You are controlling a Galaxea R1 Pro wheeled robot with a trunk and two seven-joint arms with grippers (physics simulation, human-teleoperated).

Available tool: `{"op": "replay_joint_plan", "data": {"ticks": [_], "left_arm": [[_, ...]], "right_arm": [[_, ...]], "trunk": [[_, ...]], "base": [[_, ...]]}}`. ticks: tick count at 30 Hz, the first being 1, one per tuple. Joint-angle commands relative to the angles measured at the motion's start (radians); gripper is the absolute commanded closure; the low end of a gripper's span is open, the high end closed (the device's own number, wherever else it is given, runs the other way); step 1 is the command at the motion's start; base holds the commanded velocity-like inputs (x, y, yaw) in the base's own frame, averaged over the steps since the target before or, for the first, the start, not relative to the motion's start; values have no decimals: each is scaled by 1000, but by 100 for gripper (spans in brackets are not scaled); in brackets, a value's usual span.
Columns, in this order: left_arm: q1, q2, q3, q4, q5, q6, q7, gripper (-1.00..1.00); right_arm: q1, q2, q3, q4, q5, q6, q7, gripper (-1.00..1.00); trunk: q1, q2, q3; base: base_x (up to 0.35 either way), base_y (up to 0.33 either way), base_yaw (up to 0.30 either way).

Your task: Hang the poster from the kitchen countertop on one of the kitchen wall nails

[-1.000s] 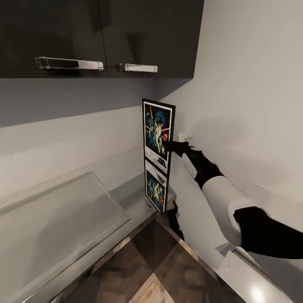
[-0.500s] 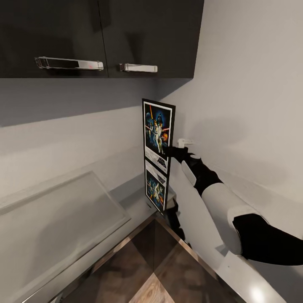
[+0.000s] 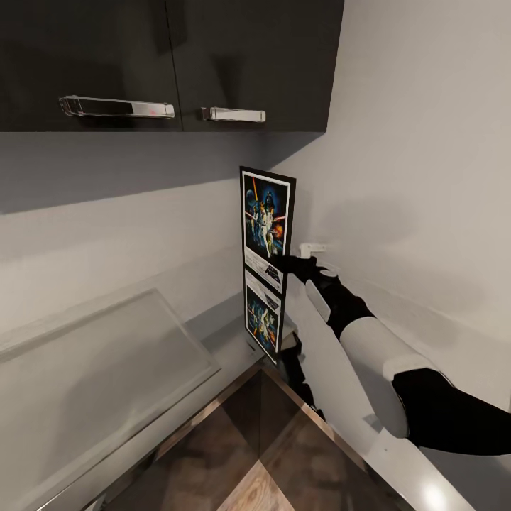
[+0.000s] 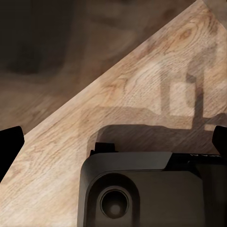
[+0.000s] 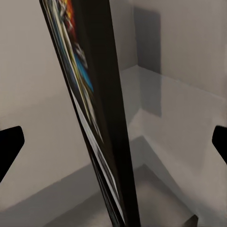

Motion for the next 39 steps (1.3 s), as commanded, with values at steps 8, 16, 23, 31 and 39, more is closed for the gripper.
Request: {"op": "replay_joint_plan", "data": {"ticks": [8,16,23,31,39], "left_arm": [[1,0,5,-2,9,1,-11,-100],[1,0,5,-2,9,1,-11,-100],[1,0,5,-2,9,1,-11,-100],[1,0,5,-2,9,1,-11,-100],[1,0,5,-2,9,1,-11,-100]], "right_arm": [[0,0,3,2,-10,5,-1,-100],[0,0,6,15,-9,11,-4,-100],[-2,1,20,28,-9,15,-9,-100],[-1,1,25,25,-9,13,-9,-100],[-1,0,25,24,-9,13,-8,-100]], "trunk": [[0,-1,-1],[0,-1,-1],[0,-1,-1],[0,-1,-1],[0,-1,-1]], "base": [[0,0,0],[0,0,0],[0,0,0],[0,0,73],[0,0,12]]}}
